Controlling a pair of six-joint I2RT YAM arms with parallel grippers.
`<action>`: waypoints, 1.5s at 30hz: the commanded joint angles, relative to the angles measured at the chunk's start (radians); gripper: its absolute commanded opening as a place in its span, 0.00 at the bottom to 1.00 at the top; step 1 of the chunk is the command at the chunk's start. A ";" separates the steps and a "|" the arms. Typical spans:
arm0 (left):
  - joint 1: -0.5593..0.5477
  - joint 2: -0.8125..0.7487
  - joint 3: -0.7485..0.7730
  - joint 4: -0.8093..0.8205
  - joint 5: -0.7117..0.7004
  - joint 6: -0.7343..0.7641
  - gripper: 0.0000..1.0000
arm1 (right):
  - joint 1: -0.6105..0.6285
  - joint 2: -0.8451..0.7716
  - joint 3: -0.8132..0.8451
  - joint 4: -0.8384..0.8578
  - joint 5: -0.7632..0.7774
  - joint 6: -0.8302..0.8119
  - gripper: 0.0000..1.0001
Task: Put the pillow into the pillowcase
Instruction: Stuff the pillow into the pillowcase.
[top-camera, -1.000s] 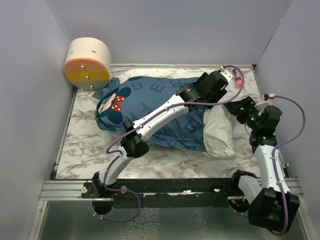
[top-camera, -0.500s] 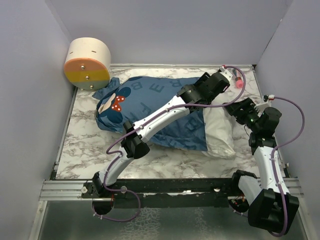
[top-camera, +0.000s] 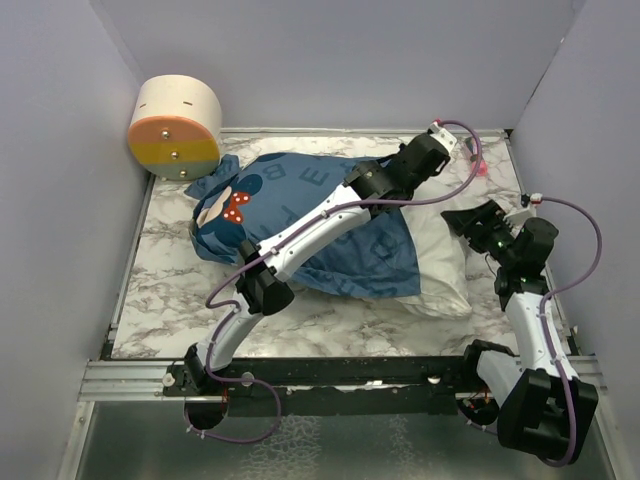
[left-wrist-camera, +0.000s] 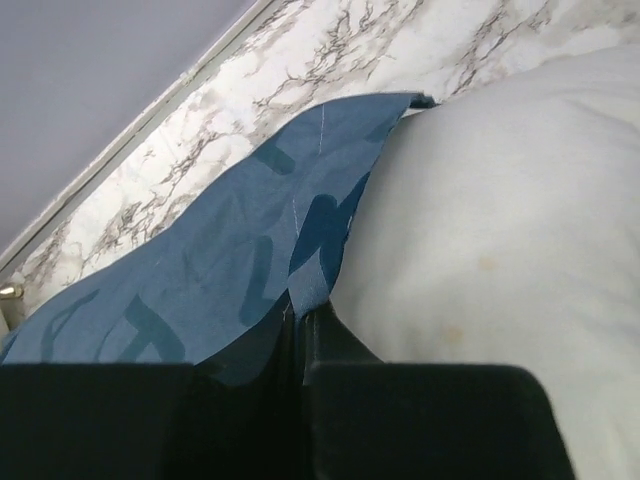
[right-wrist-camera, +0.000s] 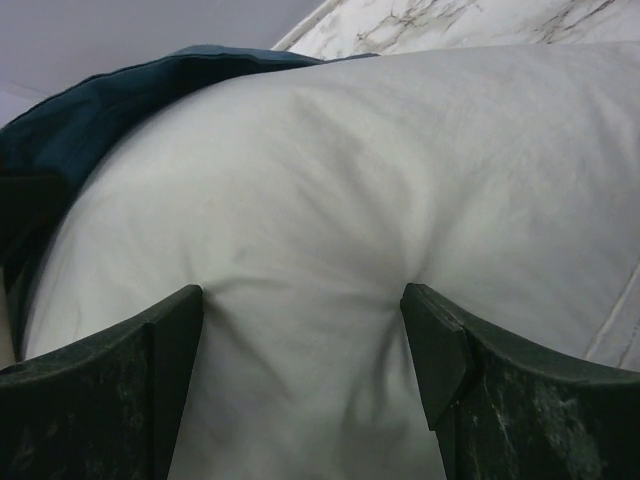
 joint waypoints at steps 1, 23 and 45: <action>0.001 -0.096 -0.012 0.031 0.092 -0.019 0.00 | -0.002 0.039 -0.038 0.032 -0.080 0.002 0.81; 0.008 -0.162 -0.057 0.767 1.066 -0.617 0.00 | 0.368 0.301 0.249 0.642 -0.035 0.301 0.01; 0.076 0.184 0.269 0.963 1.179 -0.958 0.00 | 0.645 0.442 -0.112 1.021 0.145 0.333 0.01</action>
